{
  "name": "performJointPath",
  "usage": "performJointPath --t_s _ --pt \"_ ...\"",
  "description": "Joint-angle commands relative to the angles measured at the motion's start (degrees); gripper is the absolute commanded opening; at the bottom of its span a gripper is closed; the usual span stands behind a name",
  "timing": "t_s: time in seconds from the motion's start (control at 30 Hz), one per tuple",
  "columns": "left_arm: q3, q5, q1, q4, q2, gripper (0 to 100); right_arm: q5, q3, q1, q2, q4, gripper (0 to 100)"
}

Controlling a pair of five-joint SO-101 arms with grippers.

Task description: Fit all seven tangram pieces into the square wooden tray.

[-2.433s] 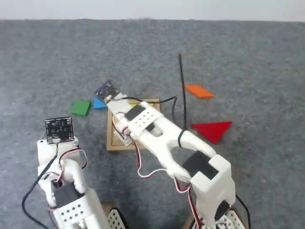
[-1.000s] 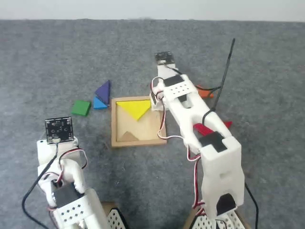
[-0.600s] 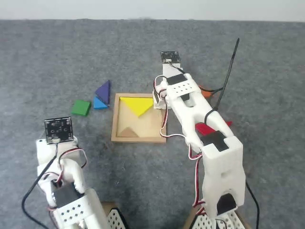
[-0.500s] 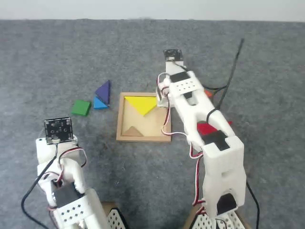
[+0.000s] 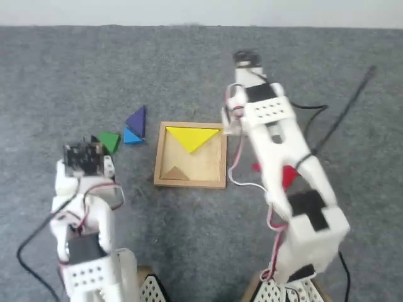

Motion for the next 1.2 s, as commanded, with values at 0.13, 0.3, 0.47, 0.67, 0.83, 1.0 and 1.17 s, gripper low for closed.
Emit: performJointPath --t_s 0.13,0.3,0.47,0.67,0.83,1.0,1.17 --pt "-25.19 1.58 5.71 -8.35 48.26 18 1.14 13.10 9.19 -20.09 -1.89 8.0" --pt "-42.95 1.58 8.26 -8.26 75.78 22 1.23 25.14 8.92 -19.91 -14.37 8.0" --pt "-60.70 1.32 8.70 -3.08 95.82 22 1.23 29.63 6.99 -19.30 -21.23 8.0" --pt "-80.04 1.23 8.79 12.84 110.33 22 3.16 31.74 5.05 -19.30 -24.13 8.0" --pt "-92.70 1.58 8.79 22.51 118.33 22 4.04 31.21 4.70 -17.01 -24.31 8.0" --pt "-99.74 1.49 8.79 26.46 123.16 22 4.04 29.80 4.70 -15.43 -23.78 8.0" --pt "-104.40 1.41 8.70 30.33 126.95 22 4.04 29.80 4.70 -15.34 -23.78 8.0"
